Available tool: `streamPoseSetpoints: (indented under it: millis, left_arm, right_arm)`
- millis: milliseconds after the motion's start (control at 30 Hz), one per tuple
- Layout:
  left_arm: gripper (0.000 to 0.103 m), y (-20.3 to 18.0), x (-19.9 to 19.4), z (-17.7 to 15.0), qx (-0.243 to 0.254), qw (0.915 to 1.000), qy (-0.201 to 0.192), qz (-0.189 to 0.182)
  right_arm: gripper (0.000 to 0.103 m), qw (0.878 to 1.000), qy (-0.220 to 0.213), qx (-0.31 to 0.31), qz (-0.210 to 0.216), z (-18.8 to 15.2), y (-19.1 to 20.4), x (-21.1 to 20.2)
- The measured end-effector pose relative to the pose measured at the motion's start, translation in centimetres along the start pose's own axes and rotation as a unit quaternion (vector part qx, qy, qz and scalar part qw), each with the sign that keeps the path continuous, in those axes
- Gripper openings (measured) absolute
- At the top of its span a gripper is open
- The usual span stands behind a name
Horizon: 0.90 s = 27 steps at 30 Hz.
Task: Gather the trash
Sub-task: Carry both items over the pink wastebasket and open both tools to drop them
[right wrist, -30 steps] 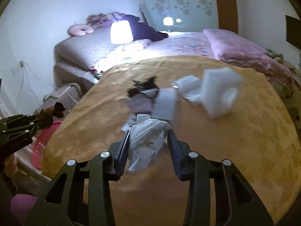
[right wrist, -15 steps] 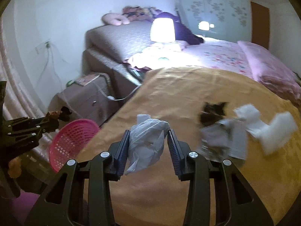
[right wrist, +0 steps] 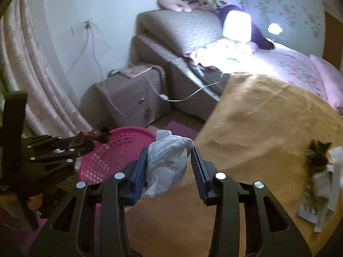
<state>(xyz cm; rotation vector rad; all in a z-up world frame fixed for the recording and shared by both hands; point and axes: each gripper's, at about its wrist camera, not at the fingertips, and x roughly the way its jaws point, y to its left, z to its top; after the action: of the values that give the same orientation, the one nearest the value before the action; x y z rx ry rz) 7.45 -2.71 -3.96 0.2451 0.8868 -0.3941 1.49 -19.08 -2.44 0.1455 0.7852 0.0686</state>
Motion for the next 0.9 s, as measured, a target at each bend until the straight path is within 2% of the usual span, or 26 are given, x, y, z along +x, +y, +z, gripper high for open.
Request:
streamPoseSetpoints:
  millis: [133,233,367,400,500,900]
  left_arm:
    - [0.025,0.6,0.6,-0.2,-0.008,0.9999,0.011,0.001]
    - [0.03,0.6,1.2,-0.3,-0.009,0.9998,0.02,0.001]
    - [0.044,1.0,1.3,-0.4,-0.013,0.9997,0.02,0.007]
    - [0.05,1.2,1.2,-0.4,-0.017,0.9997,0.019,0.007]
    - [0.064,1.8,1.1,-0.2,-0.029,0.9994,0.016,0.007]
    - [0.072,2.0,0.6,-0.1,-0.039,0.9992,0.003,0.008]
  right_arm:
    - [0.04,1.0,0.02,-0.008,0.018,0.3,1.5,1.9]
    - [0.04,0.999,0.032,-0.016,0.029,0.3,2.6,3.0]
    - [0.041,0.999,0.039,-0.017,0.034,0.3,2.9,3.9]
    - [0.042,0.998,0.041,-0.015,0.036,0.3,2.8,4.0]
    - [0.051,0.998,0.043,-0.008,0.039,0.3,2.6,4.2]
    - [0.059,0.999,0.026,0.014,0.037,-0.3,1.4,2.8]
